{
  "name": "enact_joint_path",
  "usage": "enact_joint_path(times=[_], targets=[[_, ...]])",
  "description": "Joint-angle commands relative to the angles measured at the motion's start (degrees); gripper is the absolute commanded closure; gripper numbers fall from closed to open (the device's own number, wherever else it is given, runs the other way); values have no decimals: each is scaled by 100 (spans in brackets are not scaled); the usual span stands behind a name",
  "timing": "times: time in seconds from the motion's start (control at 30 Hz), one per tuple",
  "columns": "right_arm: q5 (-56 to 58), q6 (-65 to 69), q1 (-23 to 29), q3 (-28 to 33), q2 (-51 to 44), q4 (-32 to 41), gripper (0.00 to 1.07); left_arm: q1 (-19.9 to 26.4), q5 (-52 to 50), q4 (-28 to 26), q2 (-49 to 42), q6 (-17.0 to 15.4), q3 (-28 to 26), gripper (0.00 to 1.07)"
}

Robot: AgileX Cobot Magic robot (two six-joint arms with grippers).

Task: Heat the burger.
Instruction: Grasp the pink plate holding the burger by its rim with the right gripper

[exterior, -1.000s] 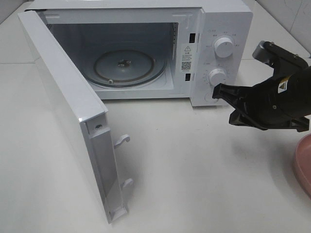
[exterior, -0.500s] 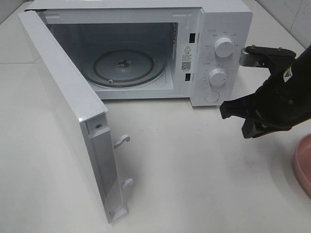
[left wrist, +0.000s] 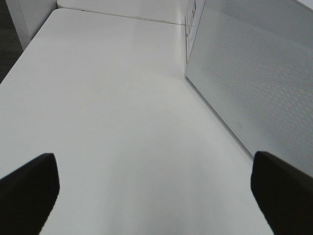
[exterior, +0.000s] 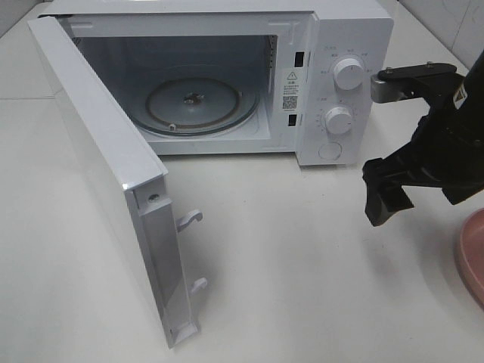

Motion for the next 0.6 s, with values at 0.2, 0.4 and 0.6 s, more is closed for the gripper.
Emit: enact_joint_path(times=[0.2,0.4,0.6], targets=[[464,-92,-665,-29,-34,-178,13,-6,-86,-29,-97,-17,0,4],[642,-86,-1152,-29,-34,-298,17,-6,-86,-29,-97,-17,0,4],[544,-86,-1547,195,-34,-321,18,-6,-86,-29,-97,-17,0,4]])
